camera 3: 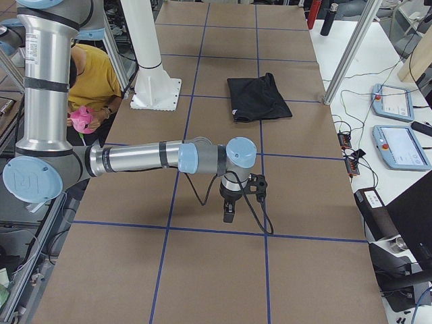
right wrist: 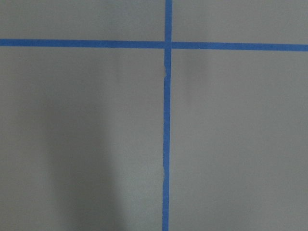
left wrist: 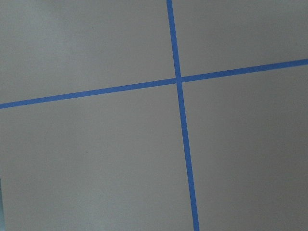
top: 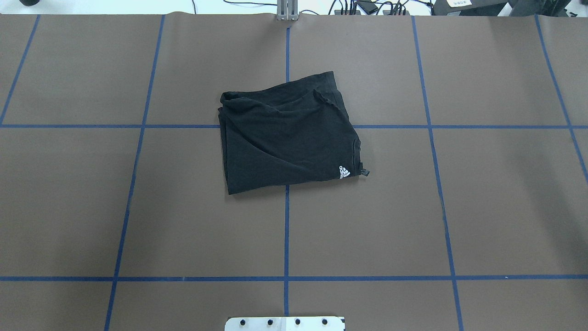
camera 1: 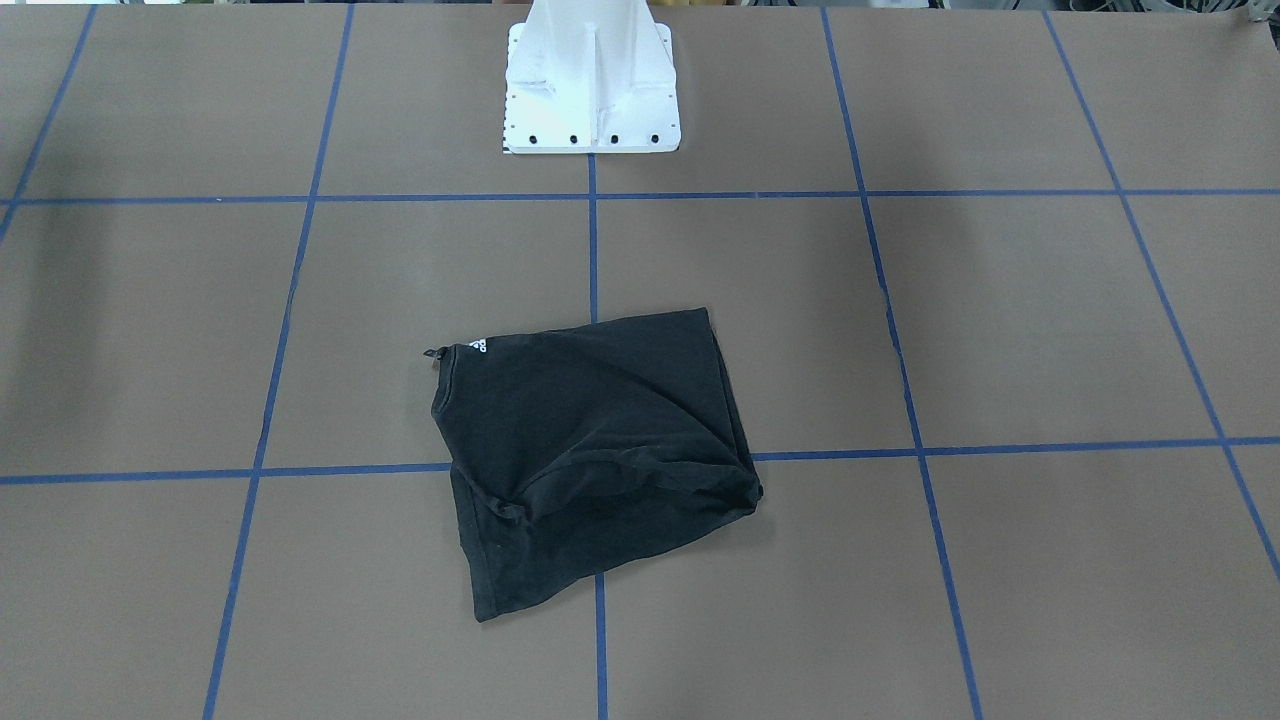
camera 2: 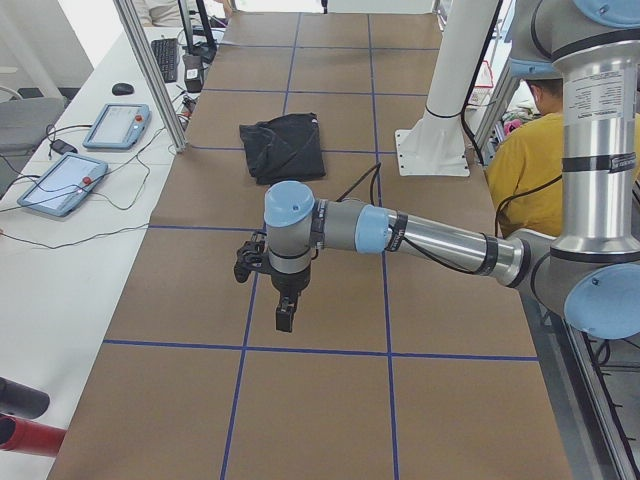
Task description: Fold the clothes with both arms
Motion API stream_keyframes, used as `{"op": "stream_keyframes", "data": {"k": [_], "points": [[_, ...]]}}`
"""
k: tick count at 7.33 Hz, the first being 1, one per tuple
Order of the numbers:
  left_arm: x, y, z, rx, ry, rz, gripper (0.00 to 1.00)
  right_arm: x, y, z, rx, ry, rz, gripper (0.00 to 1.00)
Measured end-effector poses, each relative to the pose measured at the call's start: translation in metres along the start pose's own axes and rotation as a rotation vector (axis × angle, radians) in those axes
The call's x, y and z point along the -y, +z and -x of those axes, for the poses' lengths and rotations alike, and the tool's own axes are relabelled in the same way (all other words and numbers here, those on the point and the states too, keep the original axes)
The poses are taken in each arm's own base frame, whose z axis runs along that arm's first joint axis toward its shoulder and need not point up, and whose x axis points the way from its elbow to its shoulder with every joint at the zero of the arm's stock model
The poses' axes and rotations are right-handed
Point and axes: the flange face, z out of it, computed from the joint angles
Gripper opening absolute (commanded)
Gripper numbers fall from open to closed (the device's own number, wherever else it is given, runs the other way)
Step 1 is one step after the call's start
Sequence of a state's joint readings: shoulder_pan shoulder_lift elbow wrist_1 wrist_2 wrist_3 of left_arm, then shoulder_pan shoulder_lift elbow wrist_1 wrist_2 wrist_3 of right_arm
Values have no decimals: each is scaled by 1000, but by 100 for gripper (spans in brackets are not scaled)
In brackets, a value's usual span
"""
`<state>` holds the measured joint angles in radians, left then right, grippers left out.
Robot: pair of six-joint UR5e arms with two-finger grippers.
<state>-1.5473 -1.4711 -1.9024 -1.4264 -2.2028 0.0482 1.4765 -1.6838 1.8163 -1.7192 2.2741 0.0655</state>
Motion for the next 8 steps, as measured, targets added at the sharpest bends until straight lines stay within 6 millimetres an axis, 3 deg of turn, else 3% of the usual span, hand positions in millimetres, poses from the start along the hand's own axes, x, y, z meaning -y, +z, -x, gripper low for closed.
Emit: {"op": "stream_keyframes", "data": {"k": [4,8], "points": [[0,4,2,-7,-6,8,100,-6,3,-5,9,13,7,100],[-1,3,2,-6,-4,5,100,-54,-13,-57,89,9,-44,100]]}}
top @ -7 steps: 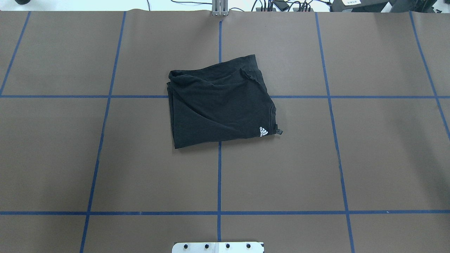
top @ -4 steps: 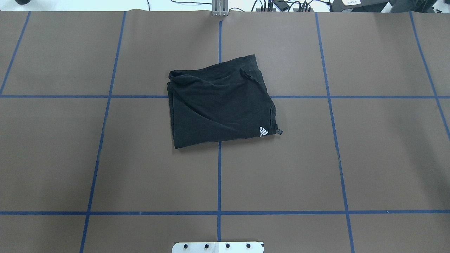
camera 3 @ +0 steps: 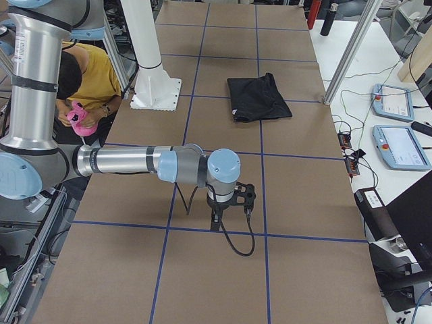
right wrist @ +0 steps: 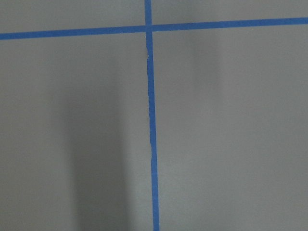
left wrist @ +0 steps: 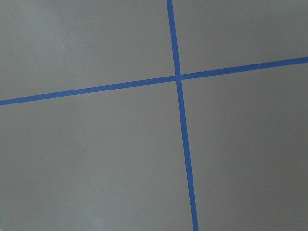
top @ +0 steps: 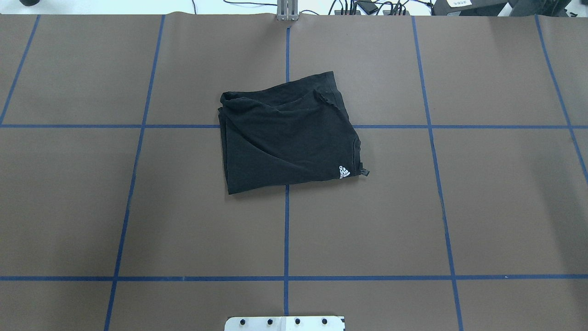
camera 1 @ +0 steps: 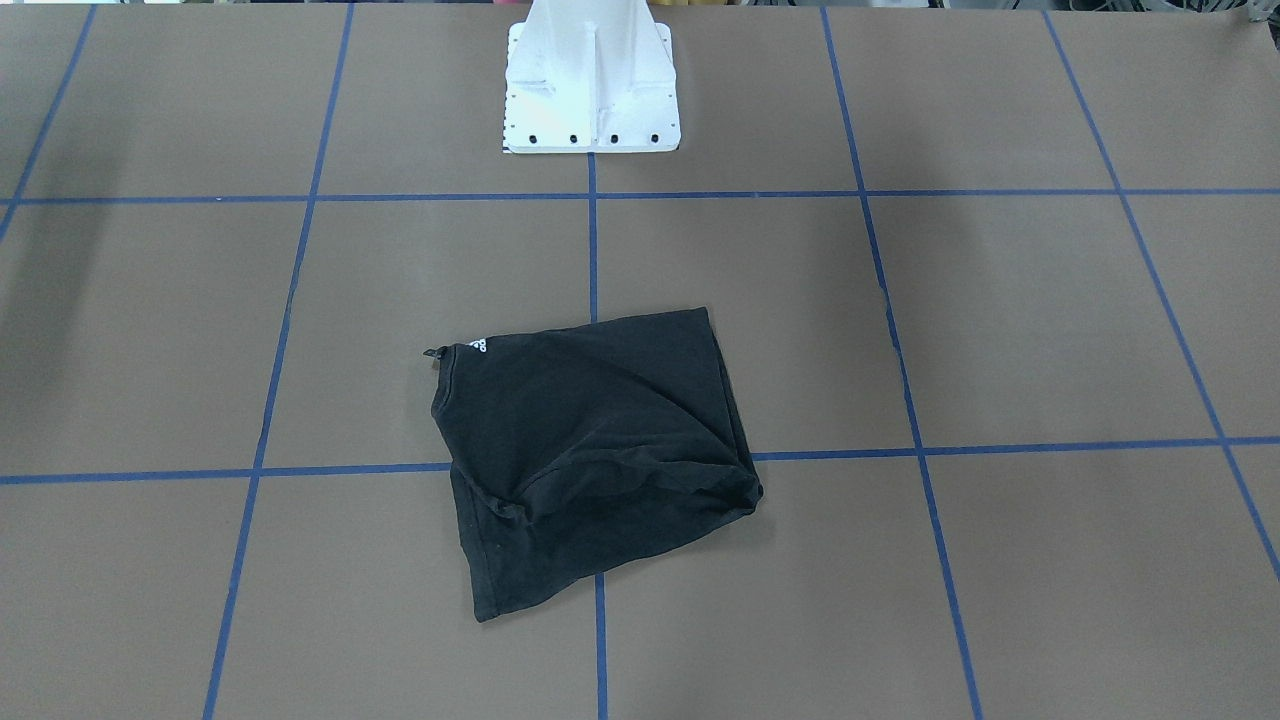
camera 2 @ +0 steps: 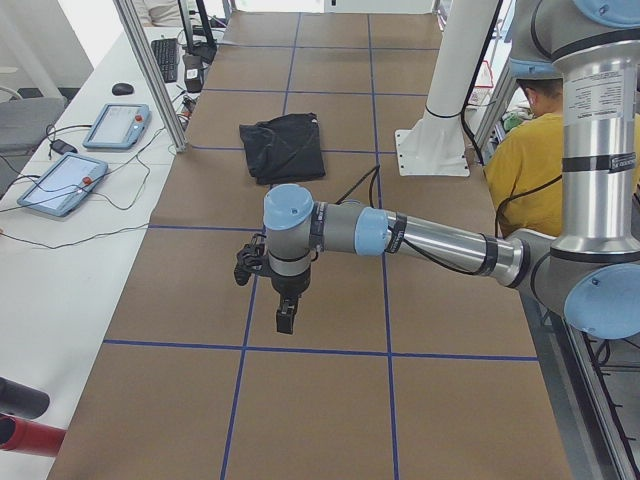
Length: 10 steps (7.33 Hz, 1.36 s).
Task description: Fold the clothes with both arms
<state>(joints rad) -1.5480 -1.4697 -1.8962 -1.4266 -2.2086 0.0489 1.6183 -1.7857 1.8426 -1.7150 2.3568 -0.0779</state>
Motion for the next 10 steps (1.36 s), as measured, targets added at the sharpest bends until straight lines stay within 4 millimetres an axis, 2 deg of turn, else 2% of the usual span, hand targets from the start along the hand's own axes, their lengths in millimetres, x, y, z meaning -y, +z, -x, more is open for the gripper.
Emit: {"op": "stream_keyframes", "data": {"k": [5,10], "points": [[-21,8,-9,-161,-14,14,100,-5,-3,-8,-4,-56,-7,100],[-23,9,-10,-172,-16,16,100,-5,-1,-9,-3,-57,-4,100]]}}
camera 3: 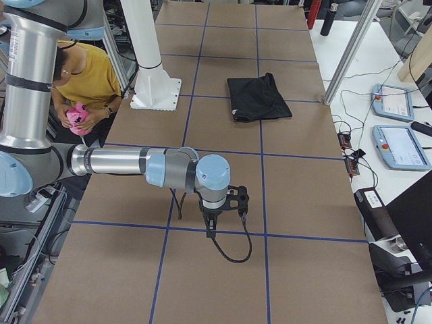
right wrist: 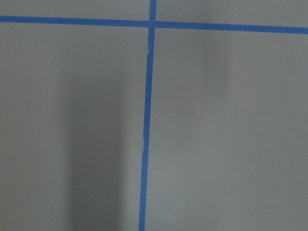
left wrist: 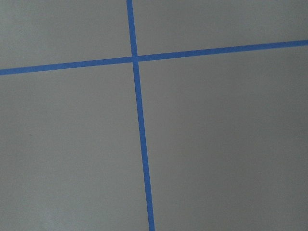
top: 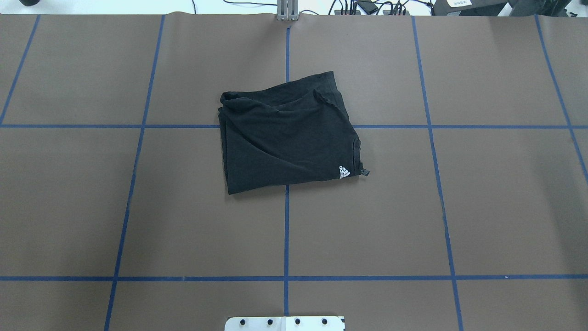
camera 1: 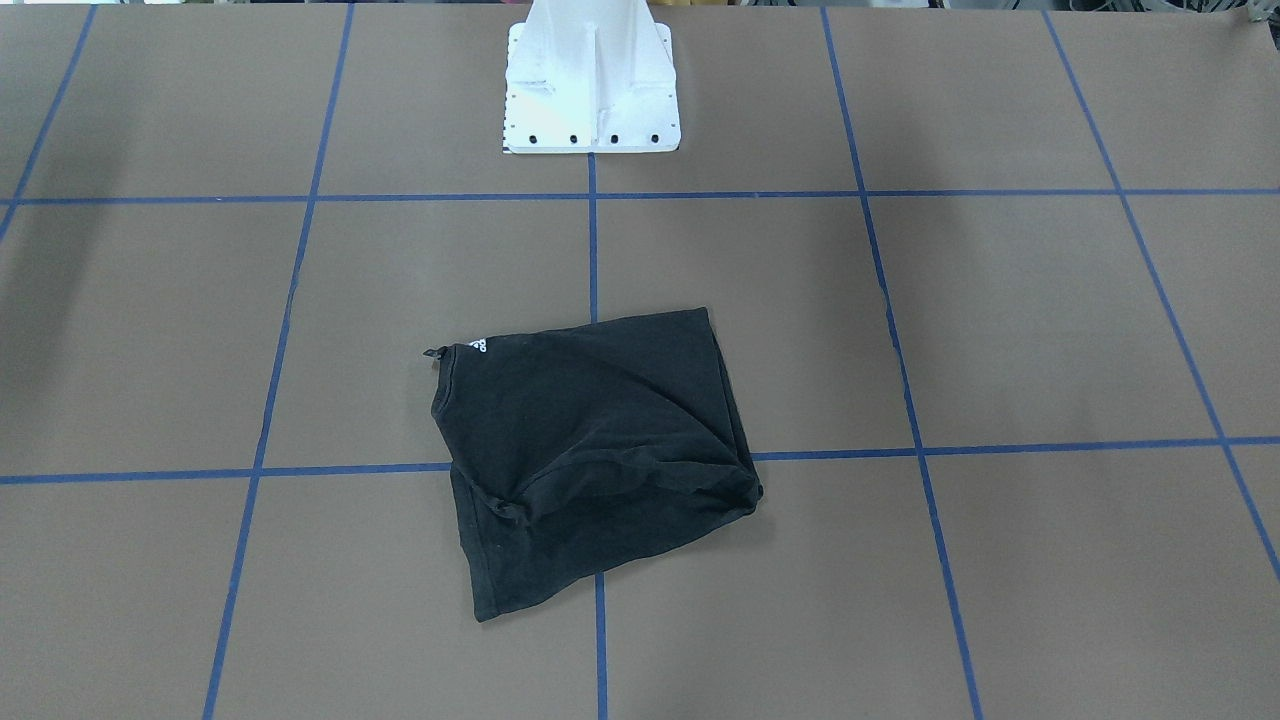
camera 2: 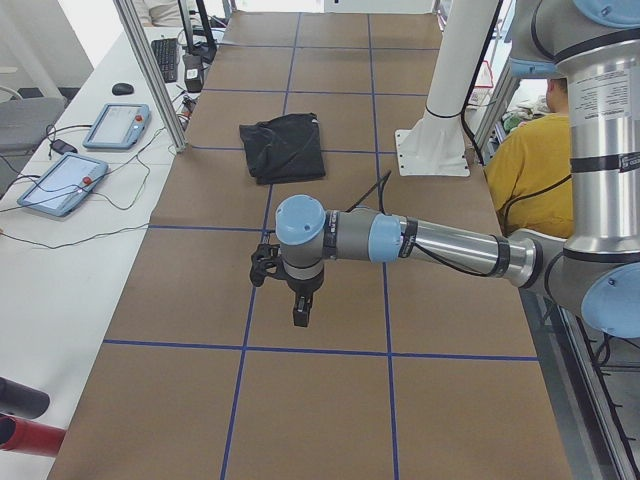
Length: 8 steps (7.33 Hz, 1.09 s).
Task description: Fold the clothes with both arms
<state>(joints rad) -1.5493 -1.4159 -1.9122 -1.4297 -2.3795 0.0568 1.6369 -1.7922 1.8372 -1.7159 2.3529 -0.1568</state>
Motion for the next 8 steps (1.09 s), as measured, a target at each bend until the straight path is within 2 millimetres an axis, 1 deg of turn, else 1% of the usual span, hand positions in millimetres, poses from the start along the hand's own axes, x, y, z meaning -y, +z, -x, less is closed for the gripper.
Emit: {"op": "stream_keyframes", "data": {"k": [4,8], "points": [[0,0,0,-3,0,0,100,0,0,0,0,-1,1,100],[-5,8,7,-2,-20,18,100,0,0,1,2,-6,0,100]]}}
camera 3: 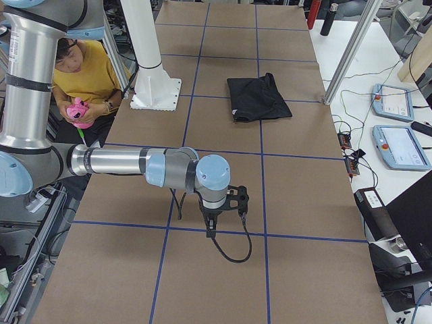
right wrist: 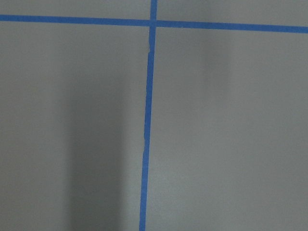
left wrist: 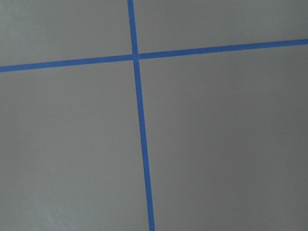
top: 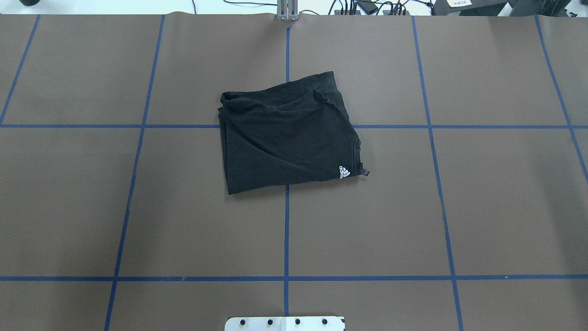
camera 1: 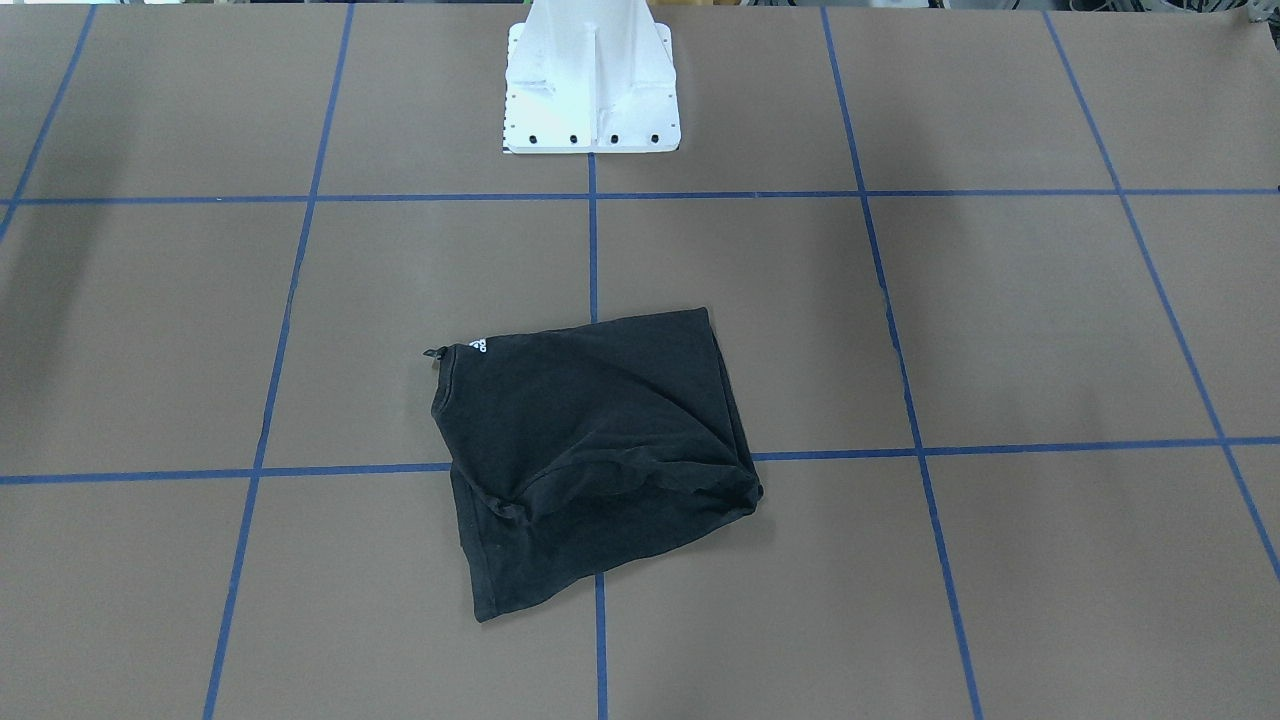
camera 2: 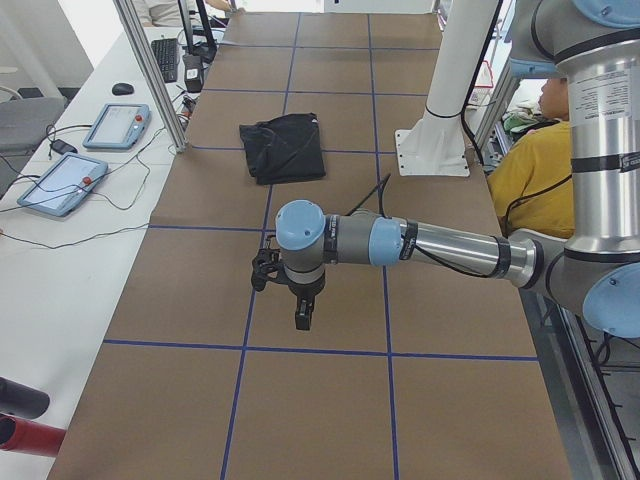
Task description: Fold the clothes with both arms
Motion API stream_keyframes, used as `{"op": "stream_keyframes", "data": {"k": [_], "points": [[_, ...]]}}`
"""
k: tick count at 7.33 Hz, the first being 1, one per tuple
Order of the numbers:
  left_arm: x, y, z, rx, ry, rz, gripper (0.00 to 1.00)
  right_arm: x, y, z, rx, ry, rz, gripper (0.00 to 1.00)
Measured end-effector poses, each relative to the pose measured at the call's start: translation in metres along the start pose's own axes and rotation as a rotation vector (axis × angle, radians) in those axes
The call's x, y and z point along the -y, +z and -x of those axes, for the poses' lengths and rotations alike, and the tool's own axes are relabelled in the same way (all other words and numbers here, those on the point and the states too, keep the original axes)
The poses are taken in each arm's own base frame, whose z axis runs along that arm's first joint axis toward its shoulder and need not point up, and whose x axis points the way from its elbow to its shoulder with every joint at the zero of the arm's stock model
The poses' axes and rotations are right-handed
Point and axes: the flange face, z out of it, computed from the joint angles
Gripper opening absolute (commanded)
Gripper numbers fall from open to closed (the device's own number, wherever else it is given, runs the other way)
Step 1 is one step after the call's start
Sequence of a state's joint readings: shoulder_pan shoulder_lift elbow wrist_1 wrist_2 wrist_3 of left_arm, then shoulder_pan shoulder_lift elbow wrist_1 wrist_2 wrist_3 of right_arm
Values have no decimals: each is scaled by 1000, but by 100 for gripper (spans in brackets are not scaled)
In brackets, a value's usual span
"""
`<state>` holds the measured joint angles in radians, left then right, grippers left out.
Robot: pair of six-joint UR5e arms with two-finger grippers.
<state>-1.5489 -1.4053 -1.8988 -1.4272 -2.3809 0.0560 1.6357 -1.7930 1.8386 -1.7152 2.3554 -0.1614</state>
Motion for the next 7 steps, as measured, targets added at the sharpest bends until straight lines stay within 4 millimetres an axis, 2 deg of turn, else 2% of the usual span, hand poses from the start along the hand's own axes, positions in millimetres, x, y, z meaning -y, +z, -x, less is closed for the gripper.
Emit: {"op": "stream_keyframes", "data": {"k": [7], "points": [[-6,7,6,3,-17,15,100,1,0,1,10,6,-2,100]]}}
